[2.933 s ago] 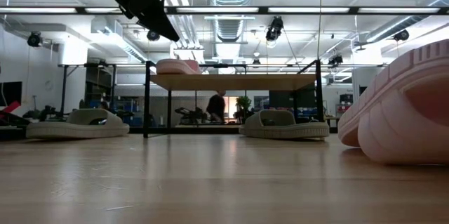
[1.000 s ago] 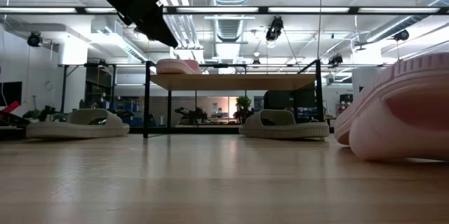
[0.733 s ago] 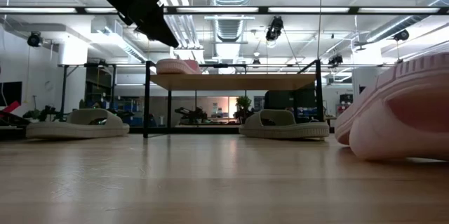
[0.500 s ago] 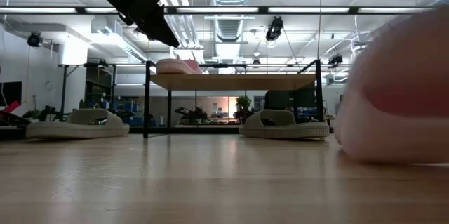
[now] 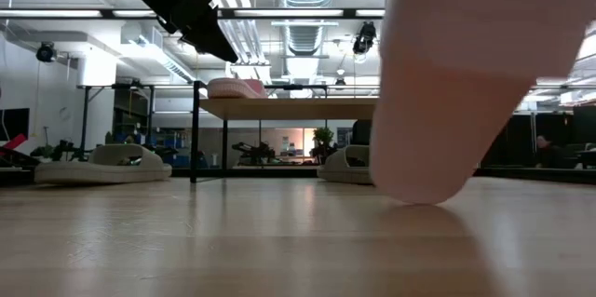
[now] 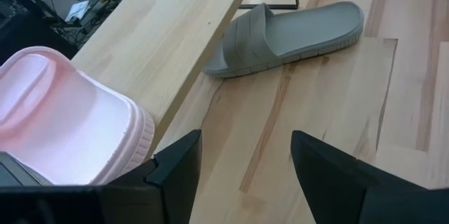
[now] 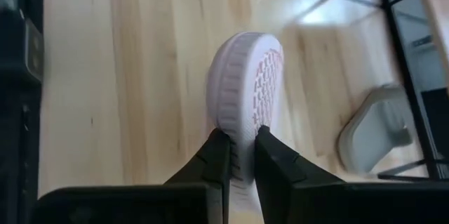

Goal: Pick and place slides into the shelf
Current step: Put the pink slides on the shelf

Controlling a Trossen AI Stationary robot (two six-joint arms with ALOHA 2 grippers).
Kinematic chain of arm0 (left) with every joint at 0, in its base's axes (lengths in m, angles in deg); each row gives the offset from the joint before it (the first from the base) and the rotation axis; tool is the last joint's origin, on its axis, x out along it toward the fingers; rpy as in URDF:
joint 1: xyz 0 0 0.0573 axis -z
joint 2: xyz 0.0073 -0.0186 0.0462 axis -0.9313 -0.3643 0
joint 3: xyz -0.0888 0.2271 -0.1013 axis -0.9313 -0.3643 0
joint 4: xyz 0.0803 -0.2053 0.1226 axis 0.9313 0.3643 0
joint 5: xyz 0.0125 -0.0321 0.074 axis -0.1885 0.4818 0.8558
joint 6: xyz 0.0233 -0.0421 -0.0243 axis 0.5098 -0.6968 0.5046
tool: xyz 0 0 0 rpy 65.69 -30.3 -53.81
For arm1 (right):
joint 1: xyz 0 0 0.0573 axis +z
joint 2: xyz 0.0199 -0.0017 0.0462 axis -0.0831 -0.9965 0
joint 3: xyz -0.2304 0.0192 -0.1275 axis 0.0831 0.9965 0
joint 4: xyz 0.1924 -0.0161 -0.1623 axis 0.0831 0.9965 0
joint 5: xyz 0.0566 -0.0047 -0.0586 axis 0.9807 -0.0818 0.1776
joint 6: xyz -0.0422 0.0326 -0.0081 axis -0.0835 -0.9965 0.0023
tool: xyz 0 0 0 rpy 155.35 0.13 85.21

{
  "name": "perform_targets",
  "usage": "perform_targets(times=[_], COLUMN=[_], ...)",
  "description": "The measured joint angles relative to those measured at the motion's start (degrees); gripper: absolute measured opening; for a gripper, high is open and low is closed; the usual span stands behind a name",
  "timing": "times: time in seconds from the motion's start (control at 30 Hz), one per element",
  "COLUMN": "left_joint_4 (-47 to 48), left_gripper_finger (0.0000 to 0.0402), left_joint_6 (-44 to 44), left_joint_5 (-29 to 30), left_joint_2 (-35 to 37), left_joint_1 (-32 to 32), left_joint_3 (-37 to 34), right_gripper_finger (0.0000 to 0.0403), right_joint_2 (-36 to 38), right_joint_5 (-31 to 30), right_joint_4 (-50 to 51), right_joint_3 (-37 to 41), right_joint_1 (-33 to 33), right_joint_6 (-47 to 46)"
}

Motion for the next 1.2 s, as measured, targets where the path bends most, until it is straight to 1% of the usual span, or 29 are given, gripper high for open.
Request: perform_targets(times=[0.2, 0.37, 0.47, 0.67, 0.73, 0.87, 0.9, 1.03, 1.2], left_joint_4=[0.02, 0.01, 0.02, -0.18, -2.46, -14.33, -18.01, -28.08, -36.48], left_gripper_finger=[0.0204, 0.0204, 0.0204, 0.0204, 0.0202, 0.0192, 0.0187, 0.017, 0.016], left_joint_6=[0.0, -0.04, -0.04, 0.6, 3.98, 16.3, 19.62, 29.9, 37.03], left_joint_5=[-0.02, -0.7, -1.22, -1.46, -1.41, -1.38, -0.59, 6.8, 12.72], left_joint_2=[0.0, 0.0, 0.0, 0.0, -0.16, -1.47, -1.99, -3.56, -5.81], left_joint_1=[-0.01, 0.0, 0.01, 0.13, 1.07, 5.48, 6.77, 11.06, 16.0], left_joint_3=[0.0, -0.01, -0.02, -0.04, -0.3, -1.27, -1.27, -1.23, -1.07], right_gripper_finger=[0.0033, 0.0033, 0.0033, 0.0033, 0.0033, 0.0033, 0.0033, 0.0033, 0.0033], right_joint_2=[6.15, 11.48, 14.22, 17.26, 17.88, 18.73, 18.89, 19.51, 19.63], right_joint_5=[-4.63, -6.23, -6.44, -5.99, -6.18, -6.33, -6.33, -6.35, -6.33], right_joint_4=[-0.24, -0.36, -0.56, -3.27, -3.48, -3.14, -3.16, -3.18, -3.09], right_joint_3=[-0.11, -0.11, -0.11, 0.0, -0.02, 0.0, 0.0, 0.02, 0.02], right_joint_1=[-0.01, -0.46, -0.68, -0.66, -0.73, -0.73, -0.73, -0.73, -0.73], right_joint_6=[-0.47, -3.07, -3.94, -3.82, -3.6, -2.98, -2.83, -2.73, -1.44])
